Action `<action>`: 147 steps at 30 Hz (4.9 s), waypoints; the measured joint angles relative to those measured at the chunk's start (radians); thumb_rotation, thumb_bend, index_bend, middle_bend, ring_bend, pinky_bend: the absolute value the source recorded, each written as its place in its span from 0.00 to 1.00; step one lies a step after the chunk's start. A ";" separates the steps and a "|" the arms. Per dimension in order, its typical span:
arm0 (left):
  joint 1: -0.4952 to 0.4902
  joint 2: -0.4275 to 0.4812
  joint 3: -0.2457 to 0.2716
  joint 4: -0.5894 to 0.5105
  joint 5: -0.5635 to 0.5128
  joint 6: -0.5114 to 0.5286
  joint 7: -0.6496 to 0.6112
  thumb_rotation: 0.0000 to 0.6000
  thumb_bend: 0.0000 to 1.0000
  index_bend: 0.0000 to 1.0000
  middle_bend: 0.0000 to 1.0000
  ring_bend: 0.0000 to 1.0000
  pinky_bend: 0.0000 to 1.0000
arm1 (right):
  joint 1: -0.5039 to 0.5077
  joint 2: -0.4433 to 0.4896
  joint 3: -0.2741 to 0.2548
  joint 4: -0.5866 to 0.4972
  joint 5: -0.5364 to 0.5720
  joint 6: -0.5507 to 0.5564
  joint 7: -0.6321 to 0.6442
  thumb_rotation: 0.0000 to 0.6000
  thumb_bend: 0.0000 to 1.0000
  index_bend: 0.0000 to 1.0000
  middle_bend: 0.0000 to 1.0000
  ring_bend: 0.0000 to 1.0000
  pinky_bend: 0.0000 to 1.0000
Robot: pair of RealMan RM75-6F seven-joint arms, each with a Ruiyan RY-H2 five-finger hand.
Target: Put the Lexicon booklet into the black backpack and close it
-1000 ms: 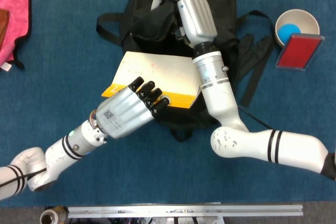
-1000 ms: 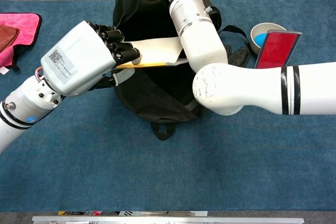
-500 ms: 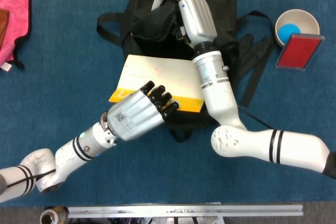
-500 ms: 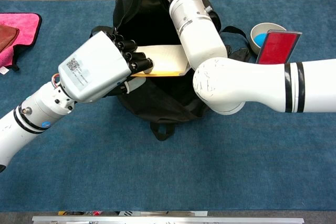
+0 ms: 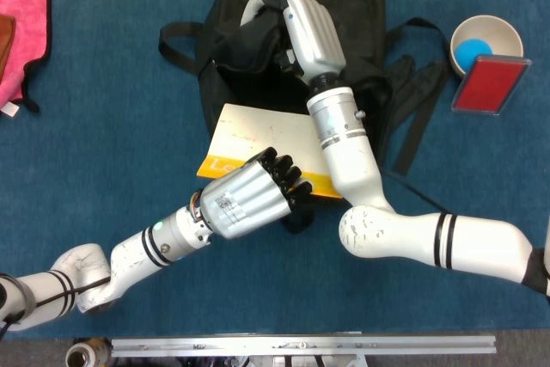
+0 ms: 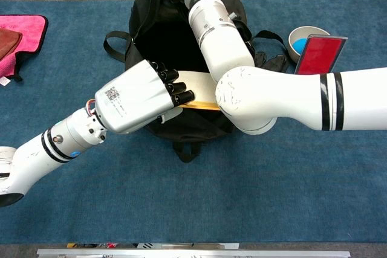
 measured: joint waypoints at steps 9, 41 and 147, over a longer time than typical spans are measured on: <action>-0.017 -0.049 -0.007 0.080 -0.007 0.004 0.034 1.00 0.39 0.73 0.69 0.59 0.75 | 0.003 0.000 -0.001 -0.012 0.026 -0.010 0.004 1.00 1.00 0.71 0.61 0.63 0.85; -0.109 -0.183 -0.049 0.186 -0.077 -0.055 0.134 1.00 0.39 0.73 0.69 0.58 0.73 | 0.012 -0.004 0.002 -0.022 0.047 0.001 0.018 1.00 1.00 0.71 0.61 0.63 0.85; -0.146 -0.346 -0.148 0.331 -0.444 -0.226 0.359 1.00 0.00 0.18 0.33 0.31 0.47 | 0.002 0.126 0.019 -0.188 0.222 -0.020 0.072 1.00 1.00 0.71 0.61 0.63 0.85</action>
